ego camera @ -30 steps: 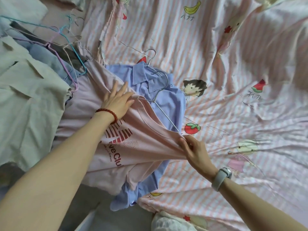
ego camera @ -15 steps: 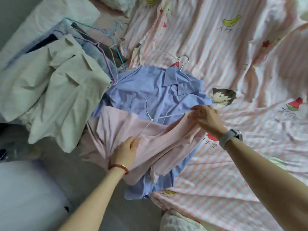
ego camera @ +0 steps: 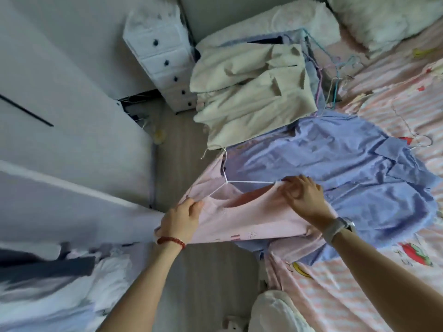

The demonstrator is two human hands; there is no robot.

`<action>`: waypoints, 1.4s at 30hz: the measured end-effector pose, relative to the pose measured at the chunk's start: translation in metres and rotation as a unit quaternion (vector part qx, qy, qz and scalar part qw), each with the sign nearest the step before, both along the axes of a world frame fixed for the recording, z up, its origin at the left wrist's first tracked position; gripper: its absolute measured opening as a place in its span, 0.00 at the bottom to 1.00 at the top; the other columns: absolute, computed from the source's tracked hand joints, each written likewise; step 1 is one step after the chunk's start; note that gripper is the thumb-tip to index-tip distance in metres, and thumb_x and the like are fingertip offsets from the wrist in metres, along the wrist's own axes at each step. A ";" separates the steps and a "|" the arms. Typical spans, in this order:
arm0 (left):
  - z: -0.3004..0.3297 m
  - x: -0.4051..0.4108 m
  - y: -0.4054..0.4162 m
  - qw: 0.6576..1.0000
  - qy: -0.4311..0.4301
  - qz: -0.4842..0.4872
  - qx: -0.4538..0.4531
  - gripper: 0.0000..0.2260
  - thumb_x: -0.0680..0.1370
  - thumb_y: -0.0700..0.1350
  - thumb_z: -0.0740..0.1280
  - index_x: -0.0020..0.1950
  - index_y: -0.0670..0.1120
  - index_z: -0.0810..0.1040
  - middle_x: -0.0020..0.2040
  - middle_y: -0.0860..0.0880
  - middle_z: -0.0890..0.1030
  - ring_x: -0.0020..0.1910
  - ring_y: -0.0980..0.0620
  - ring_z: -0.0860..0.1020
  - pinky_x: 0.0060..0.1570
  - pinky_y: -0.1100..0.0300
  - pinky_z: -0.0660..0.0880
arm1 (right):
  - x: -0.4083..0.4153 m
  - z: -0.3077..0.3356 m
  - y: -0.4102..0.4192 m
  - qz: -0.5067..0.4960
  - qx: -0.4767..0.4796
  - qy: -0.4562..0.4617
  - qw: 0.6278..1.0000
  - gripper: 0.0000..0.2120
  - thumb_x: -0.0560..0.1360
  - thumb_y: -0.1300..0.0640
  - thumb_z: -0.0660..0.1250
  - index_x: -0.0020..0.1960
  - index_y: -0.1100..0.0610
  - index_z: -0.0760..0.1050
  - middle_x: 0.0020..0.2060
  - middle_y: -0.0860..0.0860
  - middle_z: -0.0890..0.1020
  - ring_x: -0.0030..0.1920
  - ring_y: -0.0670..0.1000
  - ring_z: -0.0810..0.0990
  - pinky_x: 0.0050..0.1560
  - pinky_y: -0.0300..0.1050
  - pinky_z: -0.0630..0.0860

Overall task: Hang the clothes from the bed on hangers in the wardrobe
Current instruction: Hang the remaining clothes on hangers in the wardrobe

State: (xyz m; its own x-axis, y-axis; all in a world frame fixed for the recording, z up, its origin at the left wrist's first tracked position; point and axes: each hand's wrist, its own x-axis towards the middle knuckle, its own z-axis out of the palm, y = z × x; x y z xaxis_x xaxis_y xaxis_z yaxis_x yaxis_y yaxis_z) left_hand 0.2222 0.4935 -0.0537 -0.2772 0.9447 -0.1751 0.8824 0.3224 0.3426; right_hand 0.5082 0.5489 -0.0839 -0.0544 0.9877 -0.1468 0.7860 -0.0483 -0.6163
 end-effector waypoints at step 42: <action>0.284 -0.361 -0.621 0.561 0.419 0.579 0.417 0.23 0.73 0.41 0.57 0.69 0.39 0.67 0.70 0.34 0.63 0.69 0.34 0.60 0.66 0.46 0.59 | -0.690 0.271 -0.534 0.676 0.205 0.225 0.671 0.16 0.80 0.52 0.54 0.46 0.63 0.73 0.42 0.60 0.81 0.44 0.61 0.78 0.35 0.44 0.64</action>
